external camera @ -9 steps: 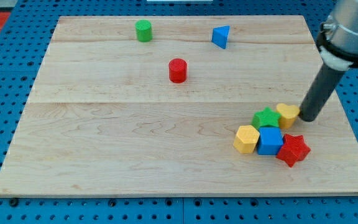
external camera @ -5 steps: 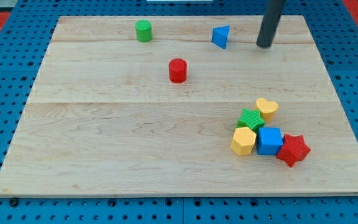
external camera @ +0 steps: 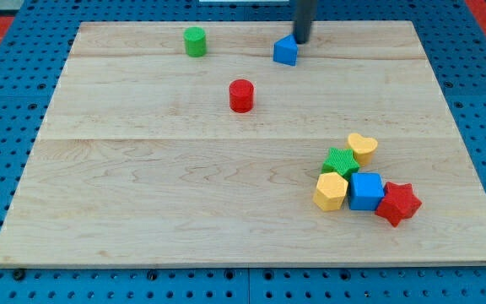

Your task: Place the triangle parallel to red circle

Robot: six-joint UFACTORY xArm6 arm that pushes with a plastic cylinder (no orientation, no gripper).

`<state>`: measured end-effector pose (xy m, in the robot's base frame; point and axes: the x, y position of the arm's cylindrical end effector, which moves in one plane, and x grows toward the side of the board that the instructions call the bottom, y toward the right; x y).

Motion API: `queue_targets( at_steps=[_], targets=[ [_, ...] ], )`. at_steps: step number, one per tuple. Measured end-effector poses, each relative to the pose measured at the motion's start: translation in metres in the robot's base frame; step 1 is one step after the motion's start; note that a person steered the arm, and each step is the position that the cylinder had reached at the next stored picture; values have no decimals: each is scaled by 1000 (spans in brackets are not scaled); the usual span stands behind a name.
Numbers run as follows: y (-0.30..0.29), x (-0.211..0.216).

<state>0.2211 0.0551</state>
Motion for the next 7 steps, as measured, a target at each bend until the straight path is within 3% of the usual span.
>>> queue_targets(
  at_steps=[1, 2, 3, 4, 5, 7],
  targets=[
    [-22, 55],
    [-1, 97],
    [0, 58],
    [79, 70],
    [110, 169],
    [92, 87]
  ],
)
